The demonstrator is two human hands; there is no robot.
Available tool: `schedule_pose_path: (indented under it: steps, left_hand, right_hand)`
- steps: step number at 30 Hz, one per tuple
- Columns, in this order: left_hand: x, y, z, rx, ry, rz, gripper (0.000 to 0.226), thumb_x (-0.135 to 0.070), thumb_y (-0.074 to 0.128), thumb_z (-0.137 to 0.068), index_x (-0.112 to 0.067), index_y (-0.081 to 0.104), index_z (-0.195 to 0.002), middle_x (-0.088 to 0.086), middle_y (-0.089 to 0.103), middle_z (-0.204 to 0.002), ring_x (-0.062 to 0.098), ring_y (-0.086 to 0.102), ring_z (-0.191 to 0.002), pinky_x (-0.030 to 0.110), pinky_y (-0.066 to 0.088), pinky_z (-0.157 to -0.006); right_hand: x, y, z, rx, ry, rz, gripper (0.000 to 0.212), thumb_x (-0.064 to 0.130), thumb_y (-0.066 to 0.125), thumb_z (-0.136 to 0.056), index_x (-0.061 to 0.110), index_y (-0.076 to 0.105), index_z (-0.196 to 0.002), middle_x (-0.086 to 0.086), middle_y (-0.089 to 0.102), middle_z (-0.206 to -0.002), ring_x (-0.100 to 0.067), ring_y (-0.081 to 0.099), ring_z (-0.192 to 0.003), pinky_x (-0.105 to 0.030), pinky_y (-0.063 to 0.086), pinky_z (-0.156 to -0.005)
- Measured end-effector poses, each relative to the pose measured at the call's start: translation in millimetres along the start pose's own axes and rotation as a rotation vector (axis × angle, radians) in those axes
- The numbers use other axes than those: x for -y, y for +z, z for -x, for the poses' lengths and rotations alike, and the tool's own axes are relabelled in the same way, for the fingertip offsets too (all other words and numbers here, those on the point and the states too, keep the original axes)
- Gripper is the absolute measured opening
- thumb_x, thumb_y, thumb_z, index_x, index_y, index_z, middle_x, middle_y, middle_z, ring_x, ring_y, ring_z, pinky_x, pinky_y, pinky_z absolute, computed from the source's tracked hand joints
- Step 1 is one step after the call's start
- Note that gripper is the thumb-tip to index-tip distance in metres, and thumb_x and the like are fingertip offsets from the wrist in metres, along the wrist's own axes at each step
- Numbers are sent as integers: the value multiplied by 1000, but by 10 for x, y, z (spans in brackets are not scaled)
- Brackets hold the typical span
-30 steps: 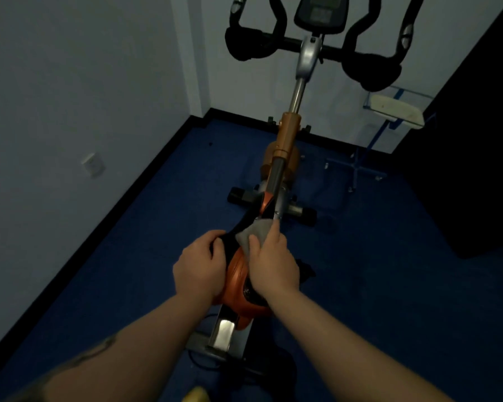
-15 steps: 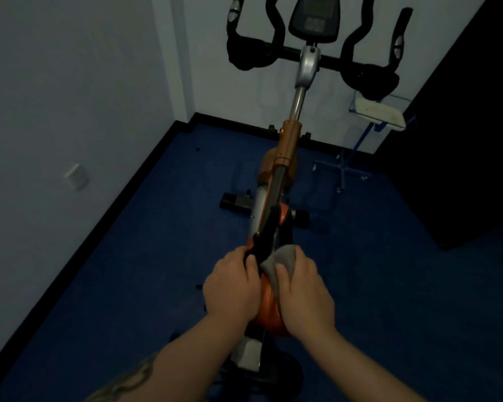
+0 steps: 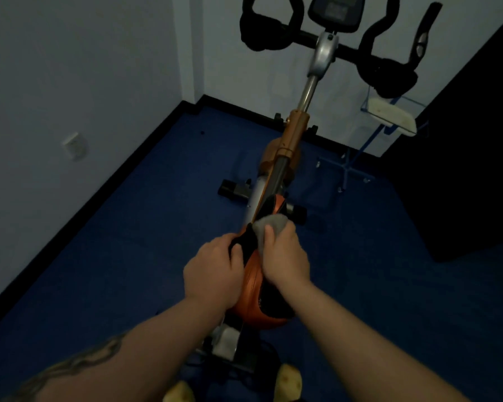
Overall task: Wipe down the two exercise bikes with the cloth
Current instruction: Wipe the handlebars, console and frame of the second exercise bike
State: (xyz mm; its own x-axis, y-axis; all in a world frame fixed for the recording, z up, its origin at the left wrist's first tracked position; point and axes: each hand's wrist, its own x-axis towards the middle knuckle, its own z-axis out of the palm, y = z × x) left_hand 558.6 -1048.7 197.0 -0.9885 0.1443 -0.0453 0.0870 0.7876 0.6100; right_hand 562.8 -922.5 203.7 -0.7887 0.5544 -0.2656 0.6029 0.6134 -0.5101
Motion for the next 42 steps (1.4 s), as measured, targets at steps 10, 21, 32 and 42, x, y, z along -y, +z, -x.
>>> schedule_pose_path:
  steps: [10,21,32,42]
  left_hand:
    - [-41,-32,30,-41,-69,41,32,-36,42,-98,-34,61,-124,-12,66,-116,9,59,-103,27,40,-75]
    - [-148,95,233,-409,-310,157,26,-30,40,-100,-21,61,-112,-3,64,-110,15,56,-101,37,46,-83]
    - [-506,533,835,-378,-468,708,153,-78,76,-37,-46,-32,-139,-30,-9,-150,-2,6,-136,27,15,-106]
    - [-540,548,852,-271,-643,817,130,-69,81,-34,-27,21,-141,-10,58,-119,8,60,-101,36,54,-88]
  right_hand:
    - [-48,4,-129,-4,-227,-39,71,57,22,-97,21,-4,-154,-4,9,-159,-30,47,-124,-36,44,-85]
    - [61,-221,-583,175,-1298,463,49,48,23,-99,25,67,-98,2,67,-95,-23,59,-94,-40,39,-91]
    - [280,-140,-397,458,-1400,433,44,49,28,-100,26,60,-120,1,64,-120,-21,60,-108,-41,46,-87]
    - [359,-43,-137,603,-1501,457,52,63,29,-94,35,54,-130,11,50,-135,-16,50,-118,-41,41,-91]
